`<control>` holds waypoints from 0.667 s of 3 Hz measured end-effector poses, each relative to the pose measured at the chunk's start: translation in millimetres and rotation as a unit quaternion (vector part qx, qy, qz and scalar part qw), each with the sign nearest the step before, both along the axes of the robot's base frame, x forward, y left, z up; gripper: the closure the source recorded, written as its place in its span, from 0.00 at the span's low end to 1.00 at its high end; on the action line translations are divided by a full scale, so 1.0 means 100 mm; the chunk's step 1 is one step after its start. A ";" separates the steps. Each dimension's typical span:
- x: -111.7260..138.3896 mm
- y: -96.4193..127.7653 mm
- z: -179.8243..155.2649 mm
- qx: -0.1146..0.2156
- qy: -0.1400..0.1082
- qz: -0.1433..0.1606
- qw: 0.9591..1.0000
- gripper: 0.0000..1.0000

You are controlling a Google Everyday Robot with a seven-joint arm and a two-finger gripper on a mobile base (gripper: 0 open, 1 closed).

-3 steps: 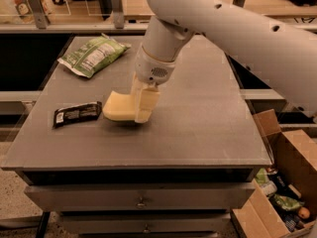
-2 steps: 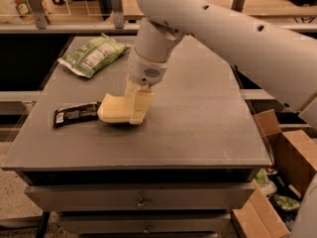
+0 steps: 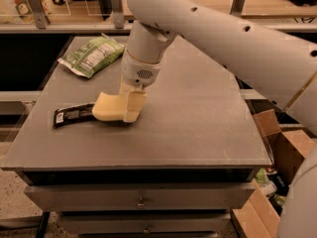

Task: Move sponge near rxbar chocolate

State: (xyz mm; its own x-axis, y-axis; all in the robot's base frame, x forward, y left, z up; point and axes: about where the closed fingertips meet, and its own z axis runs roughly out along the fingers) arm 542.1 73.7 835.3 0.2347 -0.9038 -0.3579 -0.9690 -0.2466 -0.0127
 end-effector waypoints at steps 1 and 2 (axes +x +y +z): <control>0.00 0.02 -0.01 -0.004 -0.002 -0.001 1.000 0.12; 0.01 -0.02 0.02 -0.005 -0.004 -0.004 1.000 0.00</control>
Offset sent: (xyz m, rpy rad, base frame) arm -0.0008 -0.0013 0.0037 -0.0159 -0.0081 -0.0030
